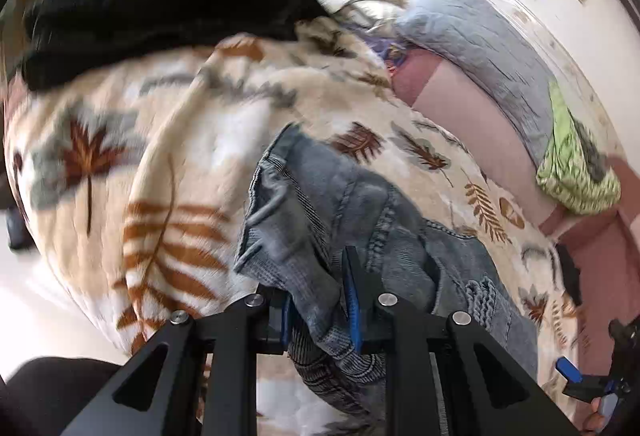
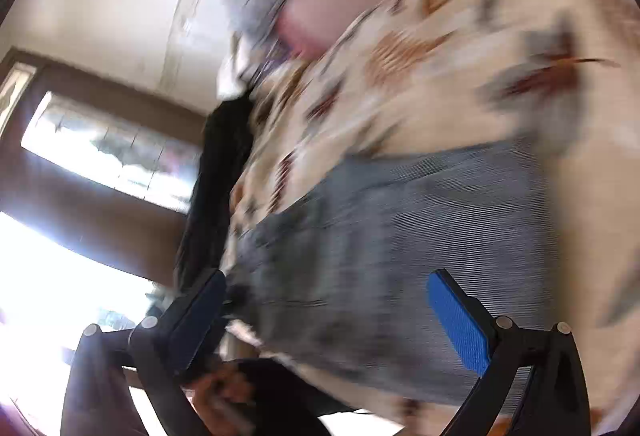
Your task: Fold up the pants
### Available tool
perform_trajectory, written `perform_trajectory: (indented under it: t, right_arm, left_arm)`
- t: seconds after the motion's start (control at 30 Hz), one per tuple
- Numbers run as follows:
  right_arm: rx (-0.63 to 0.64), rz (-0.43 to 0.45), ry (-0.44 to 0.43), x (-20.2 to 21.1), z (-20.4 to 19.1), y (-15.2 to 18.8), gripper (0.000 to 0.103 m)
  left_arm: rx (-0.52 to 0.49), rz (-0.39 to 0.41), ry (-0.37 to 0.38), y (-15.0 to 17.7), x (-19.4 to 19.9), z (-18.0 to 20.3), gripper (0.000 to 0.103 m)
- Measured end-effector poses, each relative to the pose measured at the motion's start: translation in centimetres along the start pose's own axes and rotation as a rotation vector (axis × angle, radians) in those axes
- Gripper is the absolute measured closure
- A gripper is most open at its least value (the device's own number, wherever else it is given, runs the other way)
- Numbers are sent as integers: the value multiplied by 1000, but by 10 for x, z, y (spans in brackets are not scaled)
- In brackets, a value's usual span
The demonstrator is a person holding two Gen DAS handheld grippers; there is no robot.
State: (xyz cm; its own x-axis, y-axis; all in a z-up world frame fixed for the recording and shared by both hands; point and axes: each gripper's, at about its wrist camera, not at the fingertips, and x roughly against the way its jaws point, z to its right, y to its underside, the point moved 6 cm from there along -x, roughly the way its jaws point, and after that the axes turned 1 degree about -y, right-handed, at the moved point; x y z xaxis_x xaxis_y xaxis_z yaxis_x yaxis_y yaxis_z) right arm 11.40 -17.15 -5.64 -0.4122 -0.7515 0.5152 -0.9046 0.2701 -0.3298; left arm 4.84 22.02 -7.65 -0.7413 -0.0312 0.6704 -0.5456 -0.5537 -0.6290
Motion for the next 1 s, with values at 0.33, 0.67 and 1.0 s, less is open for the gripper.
perform_trajectory:
  t: [0.33,0.67,1.0]
  right_arm:
    - [-145,160,-146,53,67,-14,1]
    - [-298,255,-180,74,109,-13,1]
    - [-241,250,-119,86,112,1,1]
  left_arm:
    - [-518,192,-72,16,54,148,91]
    - [-1064,-171,90,218,-14,277,82]
    - [-736,45,361,111,87,251,28]
